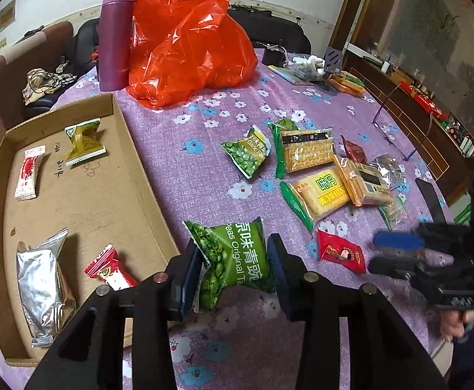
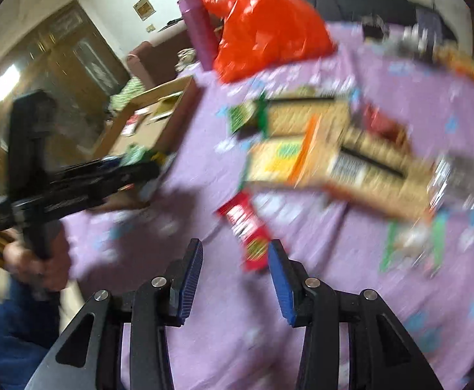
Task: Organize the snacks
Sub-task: 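Grasp the red packet with the right gripper while the left holds the pea bag, then carry the green pea bag and red packet over the box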
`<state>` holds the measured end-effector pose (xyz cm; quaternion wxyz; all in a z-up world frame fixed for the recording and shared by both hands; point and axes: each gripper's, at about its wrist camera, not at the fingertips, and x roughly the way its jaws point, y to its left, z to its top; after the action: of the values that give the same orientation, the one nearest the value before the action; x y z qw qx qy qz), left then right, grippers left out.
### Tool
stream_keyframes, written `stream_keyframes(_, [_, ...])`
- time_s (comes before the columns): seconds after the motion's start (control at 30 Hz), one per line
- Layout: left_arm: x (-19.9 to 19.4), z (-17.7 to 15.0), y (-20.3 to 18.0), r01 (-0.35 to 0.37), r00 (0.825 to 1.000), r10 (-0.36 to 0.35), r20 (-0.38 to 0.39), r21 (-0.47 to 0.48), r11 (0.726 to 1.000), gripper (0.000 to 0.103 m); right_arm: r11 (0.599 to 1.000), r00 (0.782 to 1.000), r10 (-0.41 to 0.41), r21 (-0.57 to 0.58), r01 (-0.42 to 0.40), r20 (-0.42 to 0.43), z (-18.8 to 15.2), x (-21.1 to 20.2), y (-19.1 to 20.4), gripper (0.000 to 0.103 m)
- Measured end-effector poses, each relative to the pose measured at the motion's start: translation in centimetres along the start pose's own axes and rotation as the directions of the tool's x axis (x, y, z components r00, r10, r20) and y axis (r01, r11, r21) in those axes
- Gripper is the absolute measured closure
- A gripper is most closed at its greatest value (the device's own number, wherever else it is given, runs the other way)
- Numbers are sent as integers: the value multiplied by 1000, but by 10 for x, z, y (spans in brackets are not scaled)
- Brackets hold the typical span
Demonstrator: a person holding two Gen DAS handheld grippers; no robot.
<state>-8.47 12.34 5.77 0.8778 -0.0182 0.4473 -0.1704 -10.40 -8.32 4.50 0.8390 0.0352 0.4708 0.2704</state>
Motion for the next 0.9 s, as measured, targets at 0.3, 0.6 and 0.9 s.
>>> stream_keyframes(0.3, [-6,-2,2,-5,1000,5,9,0,1000,64,997,998,-31,-68,27,-62,2,36,5,72])
stream_keyframes(0.6, [-9,-1,7,-1,1000,1,18,-12,1000,63,998,1000,-14,-69,13,-3,4,24,23,83])
stream_keyframes(0.9, [-20,2,25,-16,999,18,47,-50,999,63,998,997,55,18,-56,61,28,22,35,82])
